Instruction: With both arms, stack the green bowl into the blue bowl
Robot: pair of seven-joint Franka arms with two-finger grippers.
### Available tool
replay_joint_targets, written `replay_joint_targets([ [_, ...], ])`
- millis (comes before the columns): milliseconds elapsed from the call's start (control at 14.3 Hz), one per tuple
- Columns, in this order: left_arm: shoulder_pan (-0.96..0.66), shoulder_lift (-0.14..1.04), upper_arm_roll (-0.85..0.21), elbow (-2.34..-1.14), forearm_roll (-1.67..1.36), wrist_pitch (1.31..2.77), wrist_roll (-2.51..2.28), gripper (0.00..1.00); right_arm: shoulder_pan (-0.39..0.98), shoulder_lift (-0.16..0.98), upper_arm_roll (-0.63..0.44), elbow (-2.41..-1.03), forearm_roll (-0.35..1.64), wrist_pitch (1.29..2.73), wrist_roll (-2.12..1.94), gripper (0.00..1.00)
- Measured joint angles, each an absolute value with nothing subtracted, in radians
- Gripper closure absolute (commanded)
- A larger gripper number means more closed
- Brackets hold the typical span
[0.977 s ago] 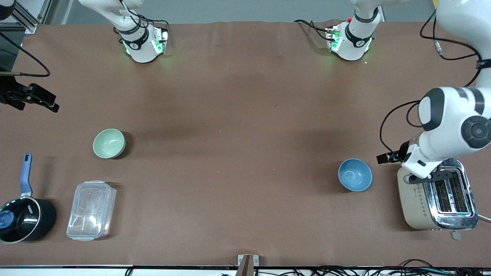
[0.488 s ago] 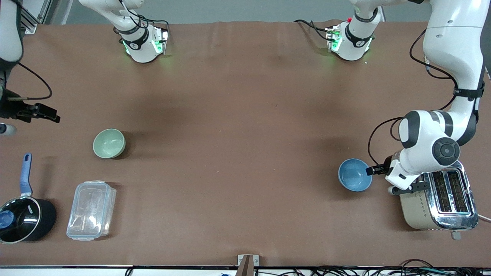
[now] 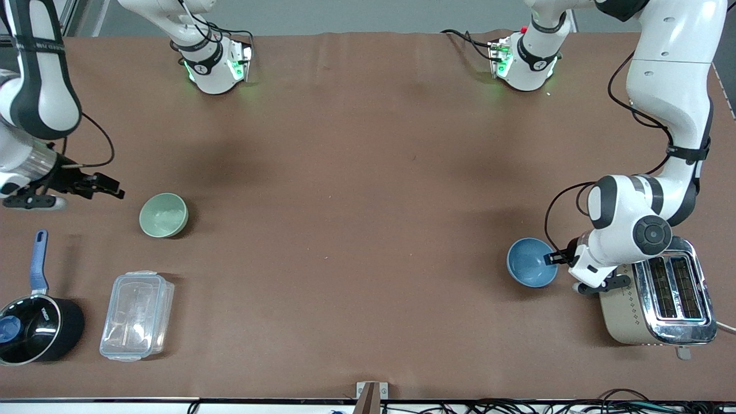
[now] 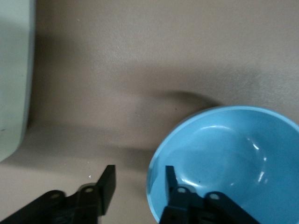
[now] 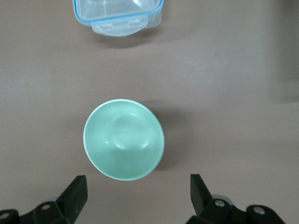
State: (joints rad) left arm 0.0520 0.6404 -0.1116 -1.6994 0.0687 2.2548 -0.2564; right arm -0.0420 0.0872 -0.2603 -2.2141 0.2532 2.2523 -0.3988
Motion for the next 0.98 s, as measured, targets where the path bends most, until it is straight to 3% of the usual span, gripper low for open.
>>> replay_joint_targets([
  [140,0.05,0.648,-0.113,-1.699,0.069,2.256,-0.259,0.9,-0.046,0.159,-0.261,-2.22,0.397,2.3,-0.519,0.04],
  [209,0.048,0.649,-0.113,-1.698,0.069,2.256,-0.263,0.94,-0.048,0.197,-0.263,-2.219,0.471,2.319,-0.59,0.04],
  [558,0.044,0.631,-0.144,-1.684,0.069,2.241,-0.274,0.99,-0.061,0.34,-0.289,-2.189,0.614,2.371,-0.786,0.09],
  [767,0.038,0.595,-0.263,-1.664,0.069,2.13,-0.363,0.99,-0.061,0.374,-0.29,-2.181,0.636,2.37,-0.793,0.16],
  [837,0.033,0.58,-0.314,-1.663,0.069,2.112,-0.401,0.99,-0.061,0.385,-0.29,-2.18,0.653,2.369,-0.8,0.25],
  [907,0.022,0.569,-0.36,-1.662,0.071,2.104,-0.441,1.0,-0.061,0.396,-0.29,-2.18,0.67,2.369,-0.809,0.43],
  [977,0.001,0.563,-0.395,-1.662,0.074,2.102,-0.477,1.0,-0.061,0.405,-0.29,-2.18,0.685,2.369,-0.817,0.67],
])
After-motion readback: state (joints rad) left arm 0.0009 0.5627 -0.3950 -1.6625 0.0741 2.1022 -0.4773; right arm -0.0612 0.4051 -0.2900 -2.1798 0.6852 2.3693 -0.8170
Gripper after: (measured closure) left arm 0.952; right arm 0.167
